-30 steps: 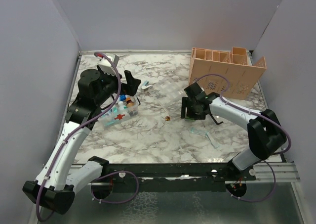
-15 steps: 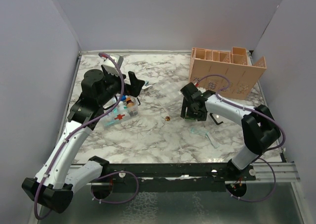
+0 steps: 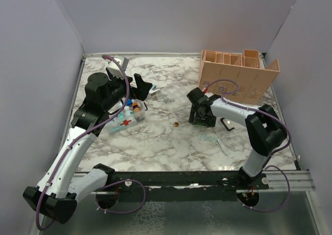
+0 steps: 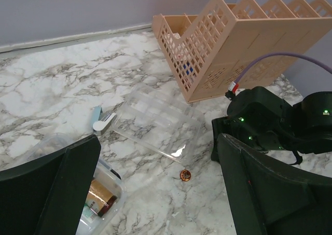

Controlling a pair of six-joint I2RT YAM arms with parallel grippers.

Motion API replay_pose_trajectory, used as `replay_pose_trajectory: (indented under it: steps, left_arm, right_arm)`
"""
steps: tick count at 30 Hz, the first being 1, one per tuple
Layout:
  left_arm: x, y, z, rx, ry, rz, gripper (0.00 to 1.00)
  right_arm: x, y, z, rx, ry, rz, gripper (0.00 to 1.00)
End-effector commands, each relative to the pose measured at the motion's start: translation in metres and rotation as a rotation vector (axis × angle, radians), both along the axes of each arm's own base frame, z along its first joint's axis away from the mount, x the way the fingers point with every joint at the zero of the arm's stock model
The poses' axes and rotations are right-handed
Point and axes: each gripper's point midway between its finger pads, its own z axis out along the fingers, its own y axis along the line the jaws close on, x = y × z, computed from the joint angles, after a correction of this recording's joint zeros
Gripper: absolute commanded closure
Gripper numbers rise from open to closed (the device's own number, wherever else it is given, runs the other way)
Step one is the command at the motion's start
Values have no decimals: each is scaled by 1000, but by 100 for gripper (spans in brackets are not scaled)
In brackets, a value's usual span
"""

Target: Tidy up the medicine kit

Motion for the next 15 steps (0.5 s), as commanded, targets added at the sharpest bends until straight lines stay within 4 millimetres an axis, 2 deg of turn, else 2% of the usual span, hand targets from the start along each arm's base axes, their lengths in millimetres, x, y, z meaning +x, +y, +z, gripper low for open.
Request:
replay_pose_trajectory:
  steps: [1, 9, 15]
  left_arm:
    - [0, -1, 4, -19, -20, 0, 1]
    - [-7, -7, 18, -48, -72, -44, 1]
    - [-5, -7, 15, -55, -66, -40, 1]
  right_arm:
    - [12, 3, -6, -7, -60, 12, 25]
    - [5, 0, -27, 3, -60, 53, 25]
    - [1, -7, -24, -2, -84, 30, 32]
